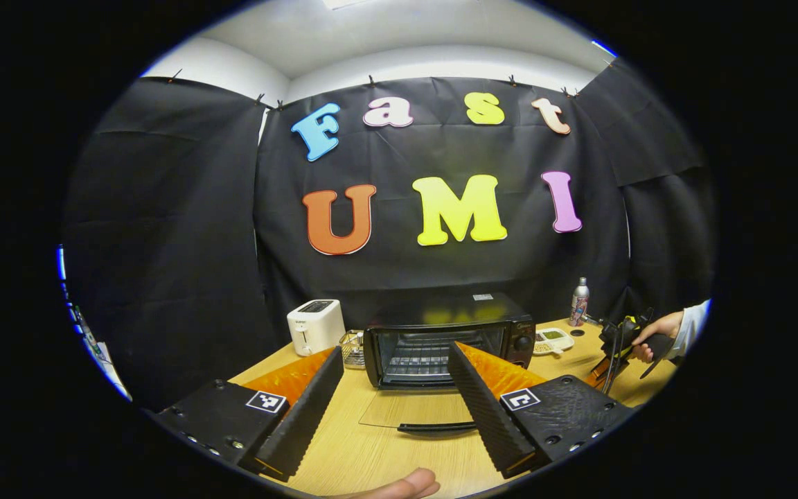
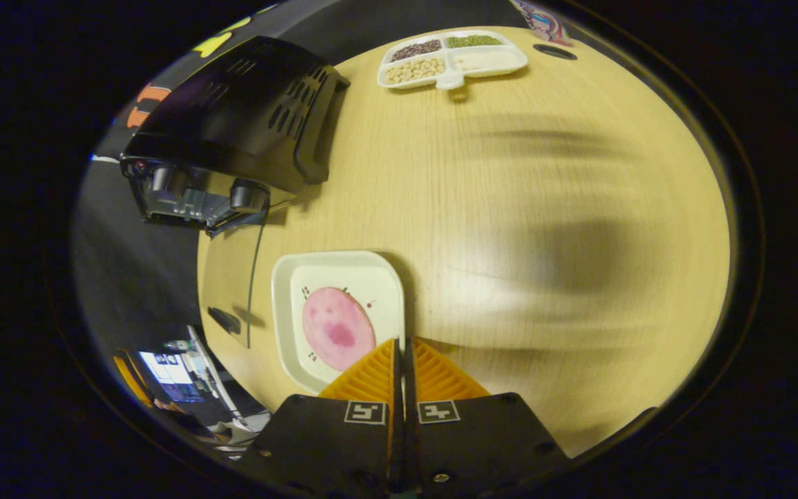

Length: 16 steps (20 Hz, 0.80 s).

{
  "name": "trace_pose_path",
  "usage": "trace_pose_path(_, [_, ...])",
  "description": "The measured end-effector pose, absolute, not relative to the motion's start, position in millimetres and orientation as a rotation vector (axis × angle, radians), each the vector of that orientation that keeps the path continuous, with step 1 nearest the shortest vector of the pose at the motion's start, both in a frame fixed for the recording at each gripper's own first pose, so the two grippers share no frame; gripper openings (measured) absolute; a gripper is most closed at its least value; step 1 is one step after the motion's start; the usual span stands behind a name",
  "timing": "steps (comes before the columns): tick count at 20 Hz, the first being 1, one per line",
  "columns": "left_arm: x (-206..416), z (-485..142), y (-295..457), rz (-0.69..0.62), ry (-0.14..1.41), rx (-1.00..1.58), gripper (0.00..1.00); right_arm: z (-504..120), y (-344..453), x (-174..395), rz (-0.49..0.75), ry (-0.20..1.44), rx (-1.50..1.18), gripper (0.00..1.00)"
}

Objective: Open the electric oven with the left hand, put the food in, and close the electric oven.

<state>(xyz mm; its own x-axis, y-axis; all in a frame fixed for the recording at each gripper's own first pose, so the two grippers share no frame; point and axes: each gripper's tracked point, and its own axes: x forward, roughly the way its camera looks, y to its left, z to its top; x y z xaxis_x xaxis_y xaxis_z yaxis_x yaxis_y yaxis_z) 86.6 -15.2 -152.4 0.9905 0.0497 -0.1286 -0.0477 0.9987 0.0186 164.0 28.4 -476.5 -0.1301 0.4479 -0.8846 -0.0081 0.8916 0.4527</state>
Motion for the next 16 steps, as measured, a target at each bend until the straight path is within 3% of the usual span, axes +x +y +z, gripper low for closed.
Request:
trace_pose_path(5, [84, -145, -8, 0.061, 0.122, -0.006, 0.96, -473, 12, 157, 0.488, 1.640, 0.475, 0.01])
trace_pose_path(16, [74, -153, -4, 0.016, 0.140, -0.002, 0.96, -414, 5, 159, 0.410, 1.501, 0.455, 0.04])
